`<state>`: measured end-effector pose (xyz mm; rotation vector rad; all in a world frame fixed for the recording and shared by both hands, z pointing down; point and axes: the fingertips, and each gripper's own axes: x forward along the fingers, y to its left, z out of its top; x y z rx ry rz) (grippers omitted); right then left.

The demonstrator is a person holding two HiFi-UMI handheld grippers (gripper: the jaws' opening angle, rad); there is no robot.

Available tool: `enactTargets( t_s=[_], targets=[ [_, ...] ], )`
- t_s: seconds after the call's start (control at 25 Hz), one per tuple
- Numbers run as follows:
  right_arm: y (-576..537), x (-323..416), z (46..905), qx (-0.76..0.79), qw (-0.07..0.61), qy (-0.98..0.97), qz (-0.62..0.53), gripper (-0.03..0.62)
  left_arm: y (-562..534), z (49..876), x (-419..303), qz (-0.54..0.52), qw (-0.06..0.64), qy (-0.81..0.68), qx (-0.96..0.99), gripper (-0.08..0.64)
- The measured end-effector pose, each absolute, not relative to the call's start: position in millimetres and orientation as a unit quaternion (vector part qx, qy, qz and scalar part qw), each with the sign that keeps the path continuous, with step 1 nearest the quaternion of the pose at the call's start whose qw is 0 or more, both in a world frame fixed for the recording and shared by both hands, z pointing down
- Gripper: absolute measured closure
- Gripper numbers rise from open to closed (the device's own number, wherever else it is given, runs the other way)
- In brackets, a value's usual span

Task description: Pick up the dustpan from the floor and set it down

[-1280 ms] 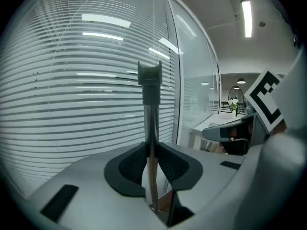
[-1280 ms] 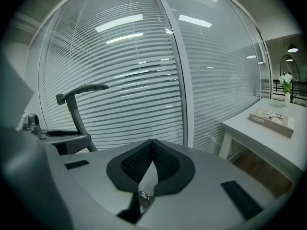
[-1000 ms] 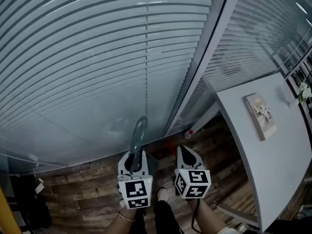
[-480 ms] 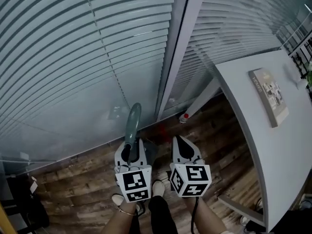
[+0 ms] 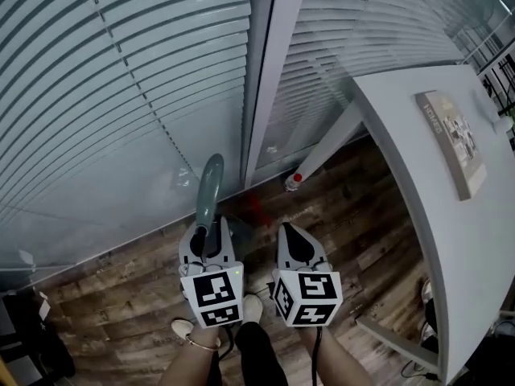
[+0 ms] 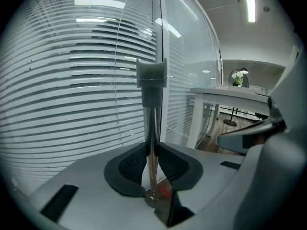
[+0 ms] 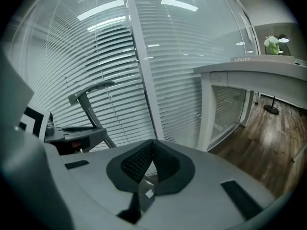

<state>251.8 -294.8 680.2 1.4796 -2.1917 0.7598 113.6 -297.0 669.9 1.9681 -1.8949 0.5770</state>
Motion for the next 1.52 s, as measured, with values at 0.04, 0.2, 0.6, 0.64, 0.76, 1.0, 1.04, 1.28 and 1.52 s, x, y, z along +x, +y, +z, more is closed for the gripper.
enactTargets(
  t_s=[0.04,0.2,0.6,0.64,0.76,1.0,1.04,1.28,1.52],
  targets=[
    [-294,253,684,0.527,0.196,-0.781,0.272,0.560,-298,675,114,0.204,0.175,-0.669,0.693,0.474],
    [-290,254,693,0.525,0.200,-0.780,0.275,0.560,-300,692,116,0.209,0.181,-0.671,0.687,0.474],
    [-290,259,706,0.526,0.200,-0.777,0.282,0.560,-314,712,130,0.222,0.169,-0.668,0.690,0.474],
    [-290,259,707,0.526,0.200,-0.776,0.283,0.560,-316,713,131,0.223,0.170,-0.667,0.691,0.474],
    [-293,263,708,0.528,0.200,-0.775,0.285,0.560,-321,717,135,0.226,0.169,-0.663,0.694,0.473],
    [-301,269,710,0.532,0.198,-0.772,0.287,0.560,-333,719,138,0.225,0.164,-0.663,0.695,0.472],
    [-302,269,710,0.532,0.198,-0.771,0.287,0.560,-335,719,139,0.224,0.164,-0.663,0.695,0.472],
    [-304,267,711,0.533,0.195,-0.771,0.289,0.560,-331,719,141,0.215,0.159,-0.660,0.702,0.472],
    [-302,265,715,0.533,0.197,-0.769,0.291,0.560,-327,719,145,0.207,0.152,-0.649,0.717,0.471]
  ],
)
